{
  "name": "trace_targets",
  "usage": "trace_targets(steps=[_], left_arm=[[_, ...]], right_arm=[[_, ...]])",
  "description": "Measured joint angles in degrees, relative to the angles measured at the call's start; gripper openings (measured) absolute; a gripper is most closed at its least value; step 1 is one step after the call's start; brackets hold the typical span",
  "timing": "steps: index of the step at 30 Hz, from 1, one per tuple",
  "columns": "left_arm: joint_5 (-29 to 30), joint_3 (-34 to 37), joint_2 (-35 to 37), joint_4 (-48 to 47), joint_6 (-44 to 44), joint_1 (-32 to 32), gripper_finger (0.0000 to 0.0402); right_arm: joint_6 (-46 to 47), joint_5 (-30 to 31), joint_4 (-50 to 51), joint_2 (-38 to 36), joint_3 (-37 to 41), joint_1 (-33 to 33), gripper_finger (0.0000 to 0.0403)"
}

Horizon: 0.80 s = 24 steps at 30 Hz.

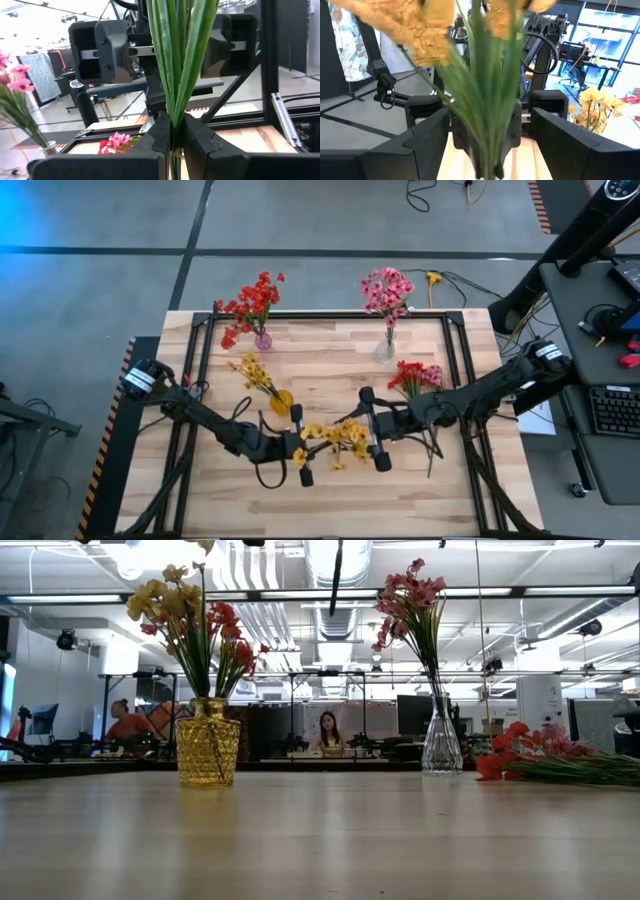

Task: Sort flowers into vase by color
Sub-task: Put the yellow flower into the yellow flower vase

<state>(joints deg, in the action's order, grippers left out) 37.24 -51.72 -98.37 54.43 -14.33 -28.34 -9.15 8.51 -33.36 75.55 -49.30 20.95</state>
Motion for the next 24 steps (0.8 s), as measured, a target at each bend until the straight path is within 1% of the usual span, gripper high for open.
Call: trace_targets(steps=[4, 10, 13, 17, 24], left_arm=[[2.15, 0.0, 0.0, -0.15, 0.39, 0.27, 0.0012], [2.28, 0.0, -0.01, -0.24, 0.43, 0.35, 0.0013], [2.27, 0.0, 0.0, -0.42, 0.78, 0.33, 0.0022], [2.85, 0.0, -0.01, -0.46, 1.32, 0.33, 0.0043], [4.67, 0.0, -0.02, -0.46, 1.32, 0.3, 0.0071]], right_arm=[[-0.05, -1.01, -0.05, 1.03, -0.72, -0.26, 0.0253], [-0.87, -1.05, 0.15, 3.22, -2.32, -0.57, 0.0226], [-1.07, -1.03, 0.18, 3.45, -2.64, -0.66, 0.0207], [-0.78, -1.01, 0.07, 3.1, -2.71, -0.66, 0.0173], [-0.74, -0.96, 0.04, 2.99, -2.71, -0.74, 0.0096]])
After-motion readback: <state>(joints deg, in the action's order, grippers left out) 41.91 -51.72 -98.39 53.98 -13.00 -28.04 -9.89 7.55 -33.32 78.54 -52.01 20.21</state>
